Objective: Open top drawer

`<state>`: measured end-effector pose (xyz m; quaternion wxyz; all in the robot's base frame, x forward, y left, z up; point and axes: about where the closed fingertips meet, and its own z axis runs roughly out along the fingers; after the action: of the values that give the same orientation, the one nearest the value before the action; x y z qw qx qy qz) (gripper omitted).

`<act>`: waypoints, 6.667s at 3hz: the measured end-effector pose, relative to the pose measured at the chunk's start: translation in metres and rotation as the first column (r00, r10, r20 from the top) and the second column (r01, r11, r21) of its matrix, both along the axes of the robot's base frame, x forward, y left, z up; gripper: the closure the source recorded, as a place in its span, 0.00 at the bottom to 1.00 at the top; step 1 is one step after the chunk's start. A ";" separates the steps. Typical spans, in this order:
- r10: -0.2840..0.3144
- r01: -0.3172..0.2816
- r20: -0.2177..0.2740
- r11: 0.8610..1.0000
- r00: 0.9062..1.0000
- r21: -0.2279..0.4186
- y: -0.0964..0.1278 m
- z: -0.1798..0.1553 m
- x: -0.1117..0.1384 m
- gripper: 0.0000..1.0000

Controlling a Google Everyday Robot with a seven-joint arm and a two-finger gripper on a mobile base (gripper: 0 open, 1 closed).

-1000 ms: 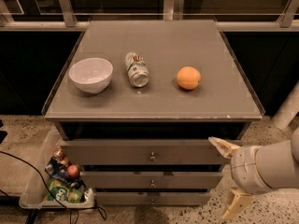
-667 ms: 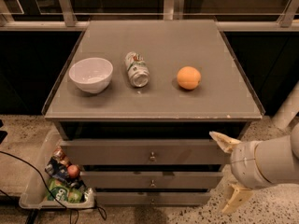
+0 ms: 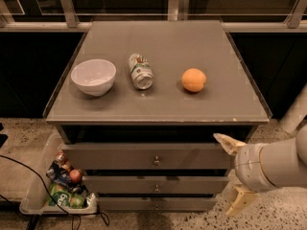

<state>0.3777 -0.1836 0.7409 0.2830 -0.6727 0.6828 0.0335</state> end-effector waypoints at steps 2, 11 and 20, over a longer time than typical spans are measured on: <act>0.005 -0.006 0.074 1.000 0.997 0.015 0.002 -0.011 0.034 0.00; 0.007 -0.006 0.088 1.000 0.996 -0.013 -0.011 -0.105 0.107 0.00; -0.008 0.008 0.032 1.000 0.999 0.013 -0.015 -0.105 0.106 0.70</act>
Offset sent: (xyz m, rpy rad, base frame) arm 0.0690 0.0001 -0.0311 0.0156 -0.1279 0.0082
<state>0.4832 -0.1987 0.6357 0.2984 -0.6687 0.6805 0.0257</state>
